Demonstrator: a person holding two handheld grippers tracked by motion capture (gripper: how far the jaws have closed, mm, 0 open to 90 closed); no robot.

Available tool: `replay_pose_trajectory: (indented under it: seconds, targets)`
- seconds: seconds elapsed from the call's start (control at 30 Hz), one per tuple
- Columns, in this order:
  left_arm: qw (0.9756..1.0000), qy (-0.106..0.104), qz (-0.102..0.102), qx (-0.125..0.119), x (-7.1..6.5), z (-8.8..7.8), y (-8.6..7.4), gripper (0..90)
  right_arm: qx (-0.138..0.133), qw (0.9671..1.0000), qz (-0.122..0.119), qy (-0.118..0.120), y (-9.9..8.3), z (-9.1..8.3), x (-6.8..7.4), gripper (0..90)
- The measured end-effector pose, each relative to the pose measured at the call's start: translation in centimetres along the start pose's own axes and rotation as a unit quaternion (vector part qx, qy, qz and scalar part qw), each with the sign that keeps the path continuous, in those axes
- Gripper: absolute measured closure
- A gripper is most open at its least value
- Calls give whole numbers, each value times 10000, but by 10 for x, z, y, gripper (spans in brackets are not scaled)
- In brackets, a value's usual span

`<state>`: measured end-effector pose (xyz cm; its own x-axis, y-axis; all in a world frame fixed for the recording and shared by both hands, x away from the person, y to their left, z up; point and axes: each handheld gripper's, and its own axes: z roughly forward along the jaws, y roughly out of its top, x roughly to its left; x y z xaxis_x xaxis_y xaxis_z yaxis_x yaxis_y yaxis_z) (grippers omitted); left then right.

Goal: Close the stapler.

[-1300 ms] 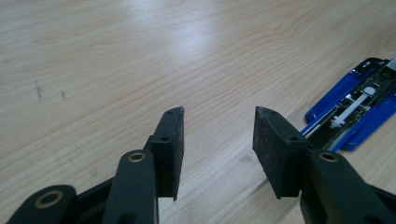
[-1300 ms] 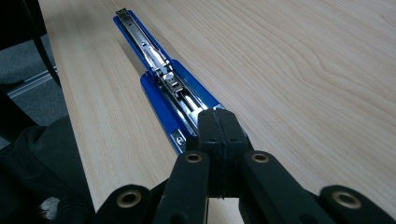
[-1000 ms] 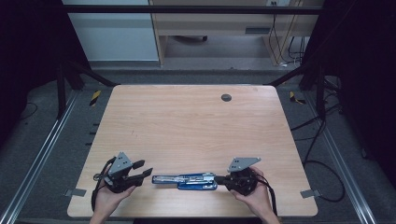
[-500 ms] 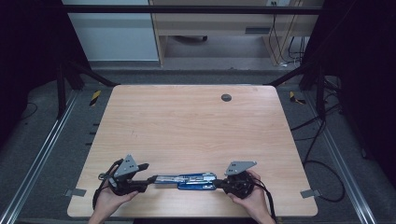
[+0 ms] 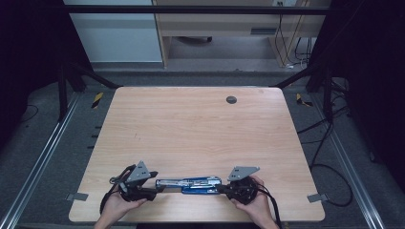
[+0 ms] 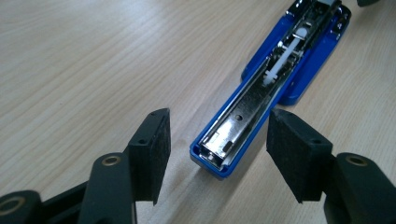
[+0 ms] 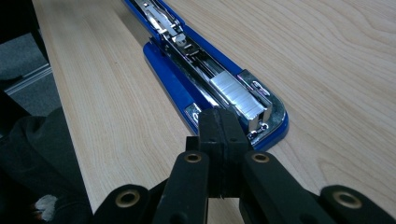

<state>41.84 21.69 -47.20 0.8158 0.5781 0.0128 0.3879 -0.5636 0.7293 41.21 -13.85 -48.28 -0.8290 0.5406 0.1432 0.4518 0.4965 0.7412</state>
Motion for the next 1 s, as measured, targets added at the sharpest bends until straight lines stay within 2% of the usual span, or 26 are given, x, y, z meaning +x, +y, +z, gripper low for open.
replay_pose_trajectory:
  seconds: [0.4, 0.6, 0.8, 1.0]
  targets:
    - [9990, -263, 226, 270, 3, 15, 3, 416, 94, 9999, -16, -53, 0, 6, 1, 900]
    - [9984, -348, 328, 295, 2, 19, 5, 445, 88, 9999, -68, -49, 1, 10, 0, 900]
    - [9983, -408, 301, 285, 3, 21, 6, 446, 59, 10000, -59, -44, 0, 10, -1, 900]
    - [9977, -446, 372, 353, 4, 21, 7, 452, 54, 10000, -50, -15, 0, 11, -1, 900]
